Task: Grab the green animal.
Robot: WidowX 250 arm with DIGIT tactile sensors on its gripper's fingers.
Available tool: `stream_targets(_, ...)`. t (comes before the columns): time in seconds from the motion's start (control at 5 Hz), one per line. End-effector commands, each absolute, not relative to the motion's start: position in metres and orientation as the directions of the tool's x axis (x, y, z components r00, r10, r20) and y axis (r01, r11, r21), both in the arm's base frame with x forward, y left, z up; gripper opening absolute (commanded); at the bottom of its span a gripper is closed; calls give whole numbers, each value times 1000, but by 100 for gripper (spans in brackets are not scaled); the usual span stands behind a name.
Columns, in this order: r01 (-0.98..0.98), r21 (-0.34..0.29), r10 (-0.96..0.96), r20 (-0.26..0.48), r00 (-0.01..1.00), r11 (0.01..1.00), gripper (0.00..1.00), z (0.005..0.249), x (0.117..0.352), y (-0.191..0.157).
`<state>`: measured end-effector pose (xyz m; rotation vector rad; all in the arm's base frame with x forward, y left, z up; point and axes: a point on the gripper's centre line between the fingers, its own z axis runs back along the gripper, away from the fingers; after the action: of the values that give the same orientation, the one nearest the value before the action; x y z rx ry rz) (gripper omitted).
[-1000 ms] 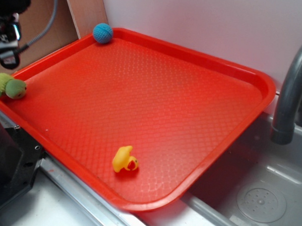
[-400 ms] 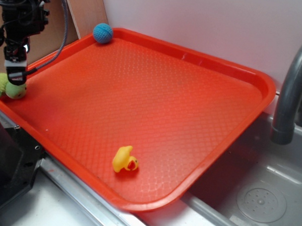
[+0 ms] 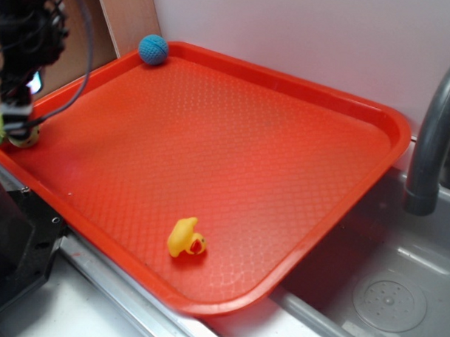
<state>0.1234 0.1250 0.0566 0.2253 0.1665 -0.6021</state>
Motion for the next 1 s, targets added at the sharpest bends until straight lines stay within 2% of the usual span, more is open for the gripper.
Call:
stream_targets(0.0, 601, 163, -570, -203, 796, 782, 100, 49, 111, 157)
stream_targets(0.2, 595, 148, -552, -250, 795, 790, 100, 39, 114, 165)
stream_targets(0.4, 582, 136, -531, -288, 797, 801, 0, 22, 115, 173)
stream_targets(0.6, 584, 141, -524, -313, 792, 799, 0, 16, 115, 171)
stream_targets(0.8, 578, 161, -527, -274, 805, 800, 0, 32, 121, 160)
